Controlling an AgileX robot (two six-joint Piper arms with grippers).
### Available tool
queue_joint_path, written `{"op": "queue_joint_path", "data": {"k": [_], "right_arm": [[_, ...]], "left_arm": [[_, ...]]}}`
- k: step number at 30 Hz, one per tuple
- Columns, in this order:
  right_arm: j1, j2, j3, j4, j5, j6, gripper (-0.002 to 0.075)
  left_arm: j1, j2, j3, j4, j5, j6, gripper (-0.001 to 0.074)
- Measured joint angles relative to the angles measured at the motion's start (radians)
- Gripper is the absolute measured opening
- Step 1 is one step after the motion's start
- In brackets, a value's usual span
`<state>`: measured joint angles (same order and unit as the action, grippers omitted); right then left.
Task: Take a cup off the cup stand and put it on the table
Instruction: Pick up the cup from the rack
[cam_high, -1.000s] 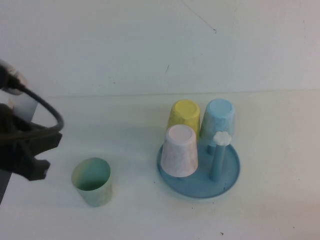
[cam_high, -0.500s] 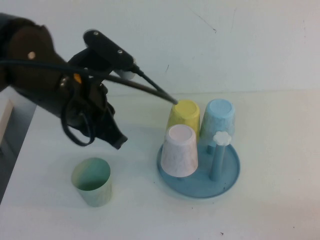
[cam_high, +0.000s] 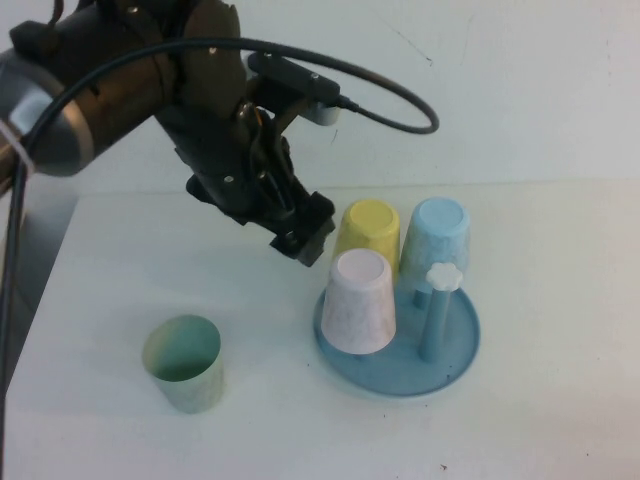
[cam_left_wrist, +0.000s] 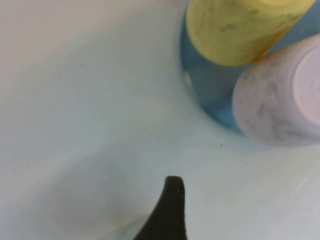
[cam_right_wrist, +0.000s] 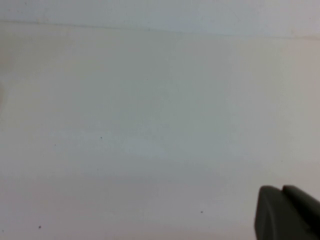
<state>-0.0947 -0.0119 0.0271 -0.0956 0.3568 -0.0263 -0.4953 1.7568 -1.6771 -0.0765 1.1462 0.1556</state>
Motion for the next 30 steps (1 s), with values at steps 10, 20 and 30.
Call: {"op": "queue_joint_path", "data": {"k": [10,20,30], "right_arm": [[0.0,0.0,0.0,0.0,0.0,0.0,-0.0003],[0.0,0.0,0.0,0.0,0.0,0.0,-0.0003],[0.0,0.0,0.0,0.0,0.0,0.0,-0.0003]], "left_arm": [[-0.071,0.191,-0.23,-0.024,0.079,-0.053,0.0693],[-0.137,0.33,-0.37,0.026,0.09,-0.106,0.0693],[-0.139,0.33,-0.376,0.028,0.093,-0.139,0.0693]]}}
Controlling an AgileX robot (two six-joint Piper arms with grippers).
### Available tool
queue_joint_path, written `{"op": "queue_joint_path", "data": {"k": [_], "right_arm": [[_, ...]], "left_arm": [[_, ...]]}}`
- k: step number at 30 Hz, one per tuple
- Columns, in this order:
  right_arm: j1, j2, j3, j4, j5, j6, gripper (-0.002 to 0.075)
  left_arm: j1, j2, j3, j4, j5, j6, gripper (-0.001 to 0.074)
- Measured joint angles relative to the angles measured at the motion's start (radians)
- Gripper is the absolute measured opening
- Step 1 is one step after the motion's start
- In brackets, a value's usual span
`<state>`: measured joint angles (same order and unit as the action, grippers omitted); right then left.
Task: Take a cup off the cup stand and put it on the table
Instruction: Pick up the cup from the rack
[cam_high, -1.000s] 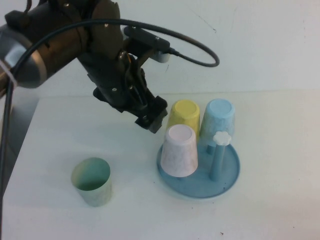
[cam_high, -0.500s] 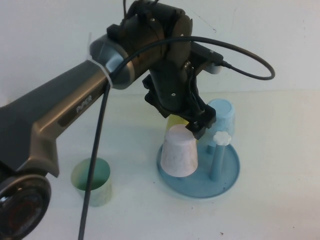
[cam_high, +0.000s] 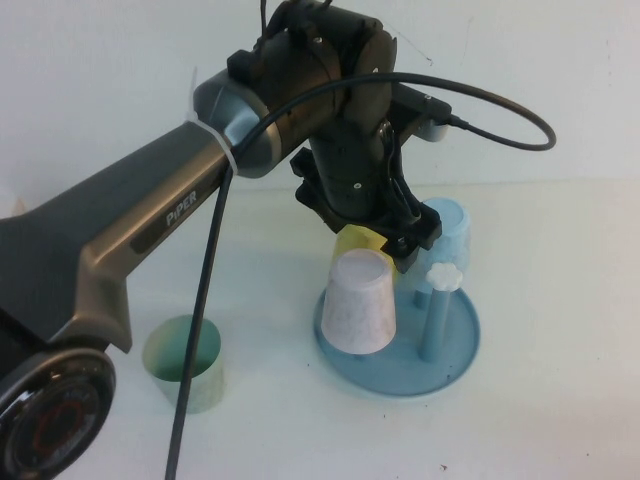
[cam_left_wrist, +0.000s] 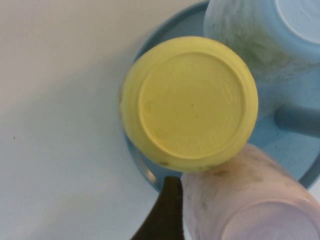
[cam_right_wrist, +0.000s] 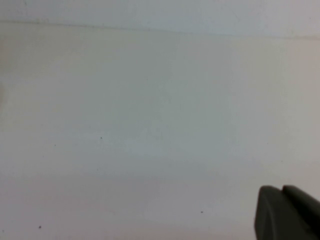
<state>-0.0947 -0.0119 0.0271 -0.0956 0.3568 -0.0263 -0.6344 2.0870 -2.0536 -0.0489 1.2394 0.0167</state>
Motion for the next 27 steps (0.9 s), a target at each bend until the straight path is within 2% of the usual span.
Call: {"op": "queue_joint_path", "data": {"k": [8,16,27], "right_arm": [[0.0,0.0,0.0,0.0,0.0,0.0,-0.0003],[0.0,0.0,0.0,0.0,0.0,0.0,-0.0003],[0.0,0.0,0.0,0.0,0.0,0.0,-0.0003]], "left_arm": [[0.0,-0.011,0.006,-0.004,0.0,-0.017,0.0693],[0.0,-0.126,0.13,0.002,0.004,-0.017,0.0693],[0.0,-0.05,0.139,-0.006,0.001,-0.017,0.0693]]}}
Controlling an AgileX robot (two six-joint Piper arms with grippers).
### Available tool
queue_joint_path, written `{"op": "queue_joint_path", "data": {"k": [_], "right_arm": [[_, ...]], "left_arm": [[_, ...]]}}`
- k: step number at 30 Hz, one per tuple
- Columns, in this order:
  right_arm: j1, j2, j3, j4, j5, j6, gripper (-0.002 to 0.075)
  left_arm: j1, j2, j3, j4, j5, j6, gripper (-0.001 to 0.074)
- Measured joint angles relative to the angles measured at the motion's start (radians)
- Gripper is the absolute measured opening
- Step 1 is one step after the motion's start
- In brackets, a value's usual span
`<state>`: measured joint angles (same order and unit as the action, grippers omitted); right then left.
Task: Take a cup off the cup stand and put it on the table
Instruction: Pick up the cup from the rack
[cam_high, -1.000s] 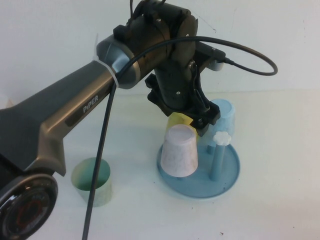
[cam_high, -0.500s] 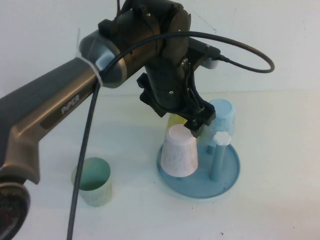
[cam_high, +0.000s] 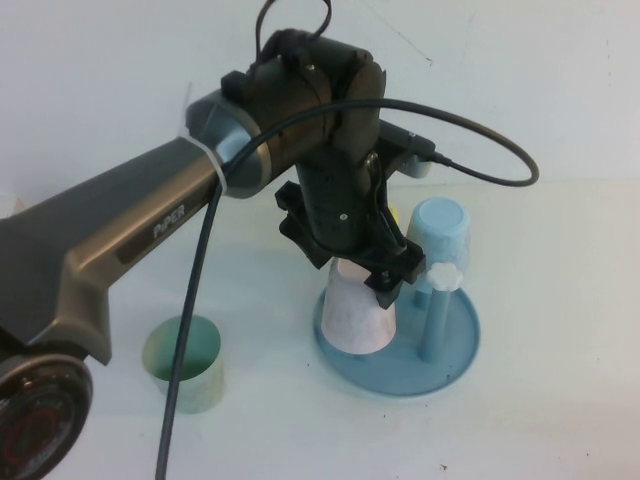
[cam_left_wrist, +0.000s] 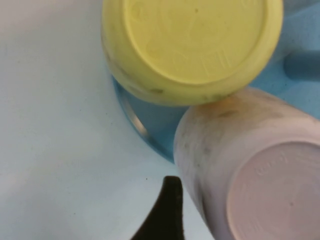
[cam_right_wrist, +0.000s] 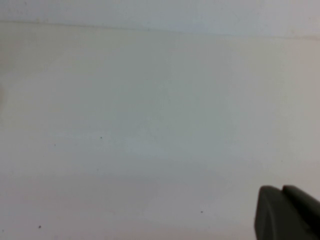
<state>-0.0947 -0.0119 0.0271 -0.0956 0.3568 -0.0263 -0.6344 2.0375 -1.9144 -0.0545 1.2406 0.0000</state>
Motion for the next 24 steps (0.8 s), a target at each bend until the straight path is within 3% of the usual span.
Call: {"op": "queue_joint_path", "data": {"k": [12,17,24], "right_arm": [[0.0,0.0,0.0,0.0,0.0,0.0,-0.0003],[0.0,0.0,0.0,0.0,0.0,0.0,-0.0003],[0.0,0.0,0.0,0.0,0.0,0.0,-0.0003]], "left_arm": [[0.0,0.047,0.0,-0.002,-0.003,0.0,0.0689],[0.0,0.049,0.0,0.003,-0.004,0.0,0.0564],[0.0,0.049,-0.009,0.018,-0.004,0.0,0.0564]]}}
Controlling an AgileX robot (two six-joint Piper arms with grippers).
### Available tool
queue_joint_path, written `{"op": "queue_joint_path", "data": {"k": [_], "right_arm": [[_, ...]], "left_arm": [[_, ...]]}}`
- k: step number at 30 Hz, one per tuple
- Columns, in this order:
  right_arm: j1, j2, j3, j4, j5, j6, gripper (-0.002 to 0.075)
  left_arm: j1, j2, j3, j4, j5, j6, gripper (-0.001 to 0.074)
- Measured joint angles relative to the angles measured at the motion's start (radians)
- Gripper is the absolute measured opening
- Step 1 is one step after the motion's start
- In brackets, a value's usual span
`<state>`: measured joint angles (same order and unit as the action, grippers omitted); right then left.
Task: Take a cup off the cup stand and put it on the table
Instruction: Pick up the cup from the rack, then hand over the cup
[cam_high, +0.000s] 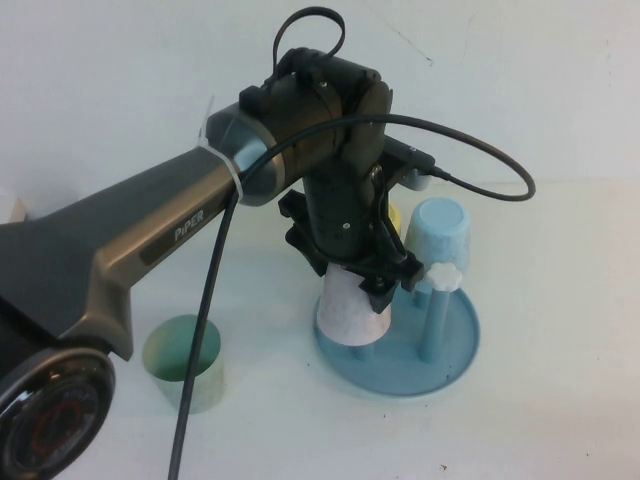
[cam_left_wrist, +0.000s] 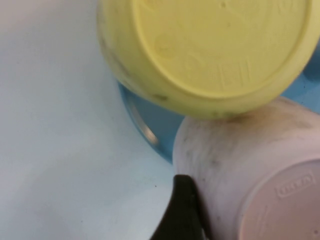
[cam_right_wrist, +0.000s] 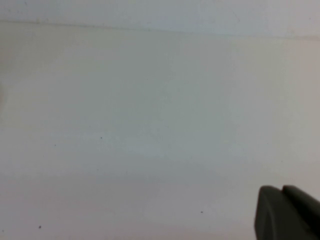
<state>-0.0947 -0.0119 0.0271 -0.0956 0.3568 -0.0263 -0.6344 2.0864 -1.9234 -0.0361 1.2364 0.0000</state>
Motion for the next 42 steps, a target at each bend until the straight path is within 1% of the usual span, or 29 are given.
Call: {"op": "queue_joint_path", "data": {"k": [4,16,19,22,27,29,31,34,36,42], "right_arm": [[0.0,0.0,0.0,0.0,0.0,0.0,-0.0003],[0.0,0.0,0.0,0.0,0.0,0.0,-0.0003],[0.0,0.0,0.0,0.0,0.0,0.0,-0.0003],[0.0,0.0,0.0,0.0,0.0,0.0,-0.0003],[0.0,0.0,0.0,-0.009,0.0,-0.01,-0.0003],[0.0,0.0,0.0,-0.053,0.0,-0.04,-0.0003],[0.0,0.0,0.0,-0.148,0.005,-0.083,-0.0003],[0.0,0.0,0.0,-0.259,0.015,-0.122,-0.0003],[0.0,0.0,0.0,-0.292,0.018,-0.133,-0.0003],[0.0,0.0,0.0,-0.307,0.021,-0.14,-0.0003]], "left_arm": [[0.0,-0.034,-0.023,0.005,0.0,0.0,0.0564],[0.0,-0.287,-0.014,0.007,0.008,-0.014,0.0564],[0.0,-0.336,0.067,0.007,0.008,-0.012,0.0564],[0.0,-0.383,0.227,-0.005,-0.015,-0.014,0.0564],[0.0,-0.452,0.538,-0.102,-0.181,-0.032,0.0564],[0.0,-0.483,0.656,-0.164,-0.259,-0.032,0.0564],[0.0,-0.515,0.746,-0.207,-0.318,-0.032,0.0564],[0.0,-0.564,0.815,-0.244,-0.359,-0.032,0.0564],[0.0,-0.598,0.827,-0.262,-0.374,-0.032,0.0564],[0.0,-0.709,0.833,-0.409,-0.477,-0.032,0.0564]]}}
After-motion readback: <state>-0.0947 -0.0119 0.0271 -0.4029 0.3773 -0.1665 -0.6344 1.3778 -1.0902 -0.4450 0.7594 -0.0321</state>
